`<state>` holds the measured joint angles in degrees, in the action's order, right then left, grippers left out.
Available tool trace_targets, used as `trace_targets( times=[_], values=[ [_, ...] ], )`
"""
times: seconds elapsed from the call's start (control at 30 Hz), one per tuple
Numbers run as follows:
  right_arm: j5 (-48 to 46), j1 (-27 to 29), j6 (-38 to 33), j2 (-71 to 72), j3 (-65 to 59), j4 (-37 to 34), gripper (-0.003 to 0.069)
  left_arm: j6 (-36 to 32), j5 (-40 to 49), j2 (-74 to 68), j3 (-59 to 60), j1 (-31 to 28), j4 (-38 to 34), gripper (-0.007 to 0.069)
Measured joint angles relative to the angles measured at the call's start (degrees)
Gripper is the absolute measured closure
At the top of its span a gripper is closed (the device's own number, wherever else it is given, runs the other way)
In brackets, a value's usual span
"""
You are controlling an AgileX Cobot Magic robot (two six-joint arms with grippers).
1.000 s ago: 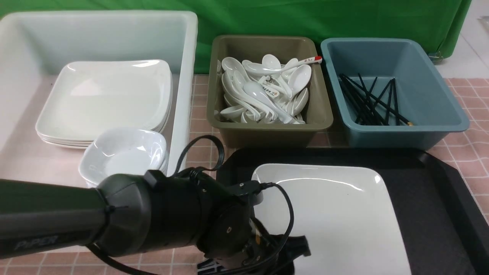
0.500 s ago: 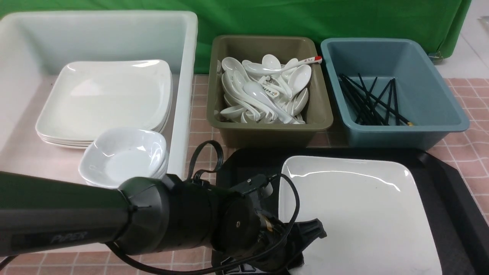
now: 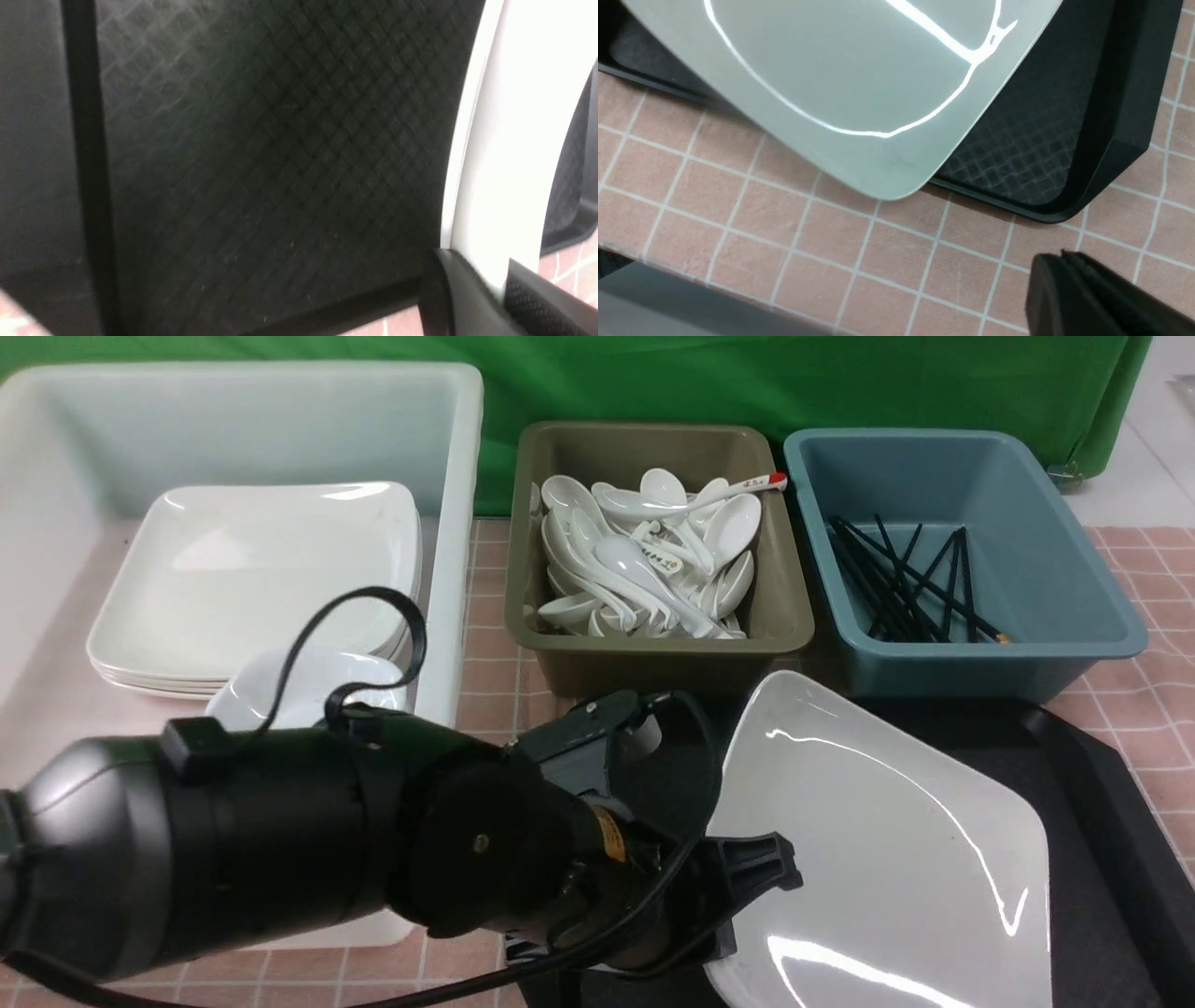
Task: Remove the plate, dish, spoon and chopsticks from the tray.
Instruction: Use the left arm to grab a plate from the dinner plate, then use the left arm to put the plate into the large storage box on the left
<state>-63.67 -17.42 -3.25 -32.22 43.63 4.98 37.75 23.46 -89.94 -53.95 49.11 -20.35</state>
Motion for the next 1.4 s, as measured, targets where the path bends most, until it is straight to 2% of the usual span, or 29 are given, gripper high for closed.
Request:
trace_targets(
  times=[0.4, 0.5, 0.67, 0.87, 0.97, 1.0, 1.07, 1.1, 1.13, 1.17, 1.2, 1.23, 1.27, 1.33, 1.37, 1.4],
  values=[
    [0.2, 0.0, -0.1, 0.0, 0.0, 0.0, 0.0616, 0.2, 0.8, 9.6, -1.3, -1.2, 2.2, 0.0579],
    [0.2, 0.0, -0.1, 0.0, 0.0, 0.0, 0.0616, 0.2, 0.8, 13.3, -2.7, -3.5, 2.5, 0.0579],
    [0.9, 0.0, 0.0, 0.0, 0.0, 0.0, 0.0611, -1.6, 1.6, 21.2, -5.4, -12.6, 3.0, 0.0579],
    [2.4, 0.0, 0.0, 0.0, 0.0, 0.0, 0.0608, -7.1, 9.2, 29.6, -7.6, -28.5, 3.0, 0.0579],
    [2.9, 0.0, 0.0, 0.0, 0.0, 0.0, 0.0608, -10.6, 14.4, 32.5, -8.4, -39.7, 2.7, 0.0579],
    [3.0, 0.0, 0.0, 0.0, 0.0, 0.0, 0.0608, -12.9, 16.0, 33.0, -8.8, -45.5, 1.6, 0.0579],
    [3.1, 0.0, 0.0, 0.0, 0.0, 0.0, 0.0608, -17.9, 18.0, 32.9, -9.1, -52.4, -2.2, 0.0579],
    [3.1, 0.0, 0.0, 0.0, 0.0, 0.0, 0.0608, -18.6, 18.1, 32.9, -9.1, -54.2, -2.8, 0.0579],
    [3.2, 0.0, 0.0, 0.0, 0.0, -0.1, 0.0608, -26.1, 19.9, 31.8, -9.2, -62.0, -10.2, 0.0579],
    [3.3, 0.0, -0.1, 0.0, 0.0, -0.1, 0.0608, -30.8, 21.3, 30.7, -9.2, -66.1, -15.6, 0.0579],
    [3.3, 0.0, -0.1, 0.0, 0.0, -0.1, 0.0608, -34.5, 22.2, 29.5, -9.2, -68.5, -20.1, 0.0579],
    [3.3, 0.0, -0.1, 0.0, 0.0, -0.1, 0.0608, -35.5, 22.9, 29.2, -9.2, -70.1, -21.2, 0.0579],
    [3.3, 0.0, -0.1, 0.0, 0.0, -0.1, 0.0608, -41.7, 25.0, 26.4, -9.4, -74.4, -29.1, 0.0579],
    [3.3, 0.0, -0.1, 0.0, 0.0, -0.1, 0.0607, -49.3, 28.2, 21.3, -9.4, -81.0, -39.0, 0.0579],
    [3.3, 0.0, -0.1, 0.0, 0.0, -0.1, 0.0607, -49.9, 28.3, 20.8, -9.4, -81.0, -39.8, 0.0579],
    [3.3, 0.0, -0.1, 0.0, 0.0, -0.1, 0.0607, -53.3, 29.0, 17.4, -9.6, -84.0, -43.9, 0.0579]
  ],
)
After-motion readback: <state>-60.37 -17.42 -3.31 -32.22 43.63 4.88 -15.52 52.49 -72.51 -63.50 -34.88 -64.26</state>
